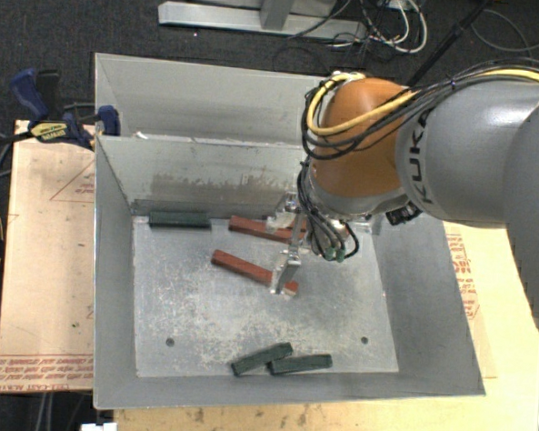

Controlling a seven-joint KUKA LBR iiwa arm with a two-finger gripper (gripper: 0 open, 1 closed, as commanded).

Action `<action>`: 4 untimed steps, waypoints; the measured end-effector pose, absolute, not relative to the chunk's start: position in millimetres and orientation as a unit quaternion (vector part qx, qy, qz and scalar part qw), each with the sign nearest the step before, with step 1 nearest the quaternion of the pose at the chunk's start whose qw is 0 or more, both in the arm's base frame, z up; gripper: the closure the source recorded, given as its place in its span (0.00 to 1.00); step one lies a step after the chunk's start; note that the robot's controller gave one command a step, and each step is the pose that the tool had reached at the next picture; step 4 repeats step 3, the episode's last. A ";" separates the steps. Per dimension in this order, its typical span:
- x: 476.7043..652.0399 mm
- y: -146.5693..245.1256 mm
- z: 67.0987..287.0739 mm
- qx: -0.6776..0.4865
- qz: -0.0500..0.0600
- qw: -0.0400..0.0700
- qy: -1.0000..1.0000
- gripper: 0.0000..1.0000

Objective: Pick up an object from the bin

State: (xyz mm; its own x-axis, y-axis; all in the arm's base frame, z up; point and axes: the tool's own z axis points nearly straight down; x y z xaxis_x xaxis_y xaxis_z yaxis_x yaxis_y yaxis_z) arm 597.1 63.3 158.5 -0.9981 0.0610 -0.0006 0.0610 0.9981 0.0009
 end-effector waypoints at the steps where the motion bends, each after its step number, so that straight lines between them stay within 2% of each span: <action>1: 602.1 71.6 112.8 0.073 0.001 0.001 0.997 0.00; 2: 607.4 73.6 79.6 0.142 0.001 0.000 0.990 0.00; 3: 606.7 88.6 79.0 0.190 0.002 0.008 0.982 1.00; 4: 606.7 88.6 79.0 0.190 0.002 0.008 0.982 1.00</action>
Offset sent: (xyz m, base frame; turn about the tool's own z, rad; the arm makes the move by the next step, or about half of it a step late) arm 0.0119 0.0109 -0.0885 0.2507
